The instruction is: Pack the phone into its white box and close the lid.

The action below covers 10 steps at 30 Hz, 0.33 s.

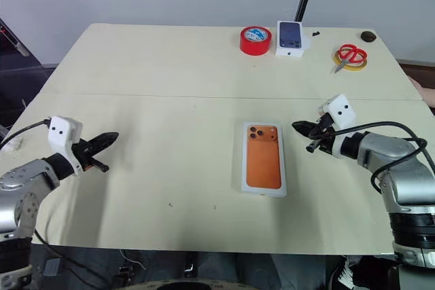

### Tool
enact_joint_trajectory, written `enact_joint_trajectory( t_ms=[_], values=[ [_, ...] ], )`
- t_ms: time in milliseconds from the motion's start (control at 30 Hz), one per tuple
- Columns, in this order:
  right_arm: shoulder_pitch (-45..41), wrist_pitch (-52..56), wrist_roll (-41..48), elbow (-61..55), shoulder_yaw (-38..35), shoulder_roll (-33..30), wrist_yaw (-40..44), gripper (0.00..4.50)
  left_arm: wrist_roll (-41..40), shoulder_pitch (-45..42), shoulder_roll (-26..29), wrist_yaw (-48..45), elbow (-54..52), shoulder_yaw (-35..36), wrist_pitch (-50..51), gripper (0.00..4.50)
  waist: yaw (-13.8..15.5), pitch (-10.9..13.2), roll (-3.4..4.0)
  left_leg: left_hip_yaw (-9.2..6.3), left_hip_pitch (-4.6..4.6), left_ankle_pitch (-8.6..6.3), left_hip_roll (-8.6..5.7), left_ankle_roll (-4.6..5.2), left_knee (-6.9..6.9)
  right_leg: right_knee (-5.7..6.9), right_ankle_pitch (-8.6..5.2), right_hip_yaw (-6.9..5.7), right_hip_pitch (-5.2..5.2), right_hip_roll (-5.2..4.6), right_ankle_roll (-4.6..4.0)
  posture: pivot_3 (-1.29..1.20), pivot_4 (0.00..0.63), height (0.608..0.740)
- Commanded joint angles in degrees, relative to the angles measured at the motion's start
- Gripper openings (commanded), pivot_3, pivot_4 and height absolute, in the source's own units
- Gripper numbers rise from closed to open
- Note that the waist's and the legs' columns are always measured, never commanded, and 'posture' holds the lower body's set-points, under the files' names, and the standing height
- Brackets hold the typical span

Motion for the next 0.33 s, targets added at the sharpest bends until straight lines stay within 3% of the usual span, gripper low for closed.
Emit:
enact_joint_trajectory(
  t_ms=[33, 333],
  values=[
    [-0.5, -2.6, -0.8, 0.4, 0.1, 0.5, 0.5, 0.06, -1.8, -0.2, 1.1, 0.9, -1.9, 2.6, -0.4, 0.00, 0.0, 0.0, 0.00, 0.00, 0.00, 0.00, 0.01, 0.00, 0.00, 0.00, 0.00, 0.00, 0.00, 0.00, 0.00, 0.00, 0.150, 0.732],
    [-1.1, -3.0, -1.2, 0.0, 0.7, 1.5, 0.3, 0.06, -3.2, 0.5, 1.0, 3.9, -4.4, 1.9, 0.9, 0.00, 0.0, 0.0, 0.00, 0.00, 0.00, 0.00, 0.03, 0.00, 0.00, 0.02, 0.00, 0.01, -0.02, -0.01, 0.00, 0.00, 0.150, 0.732]
  ],
)
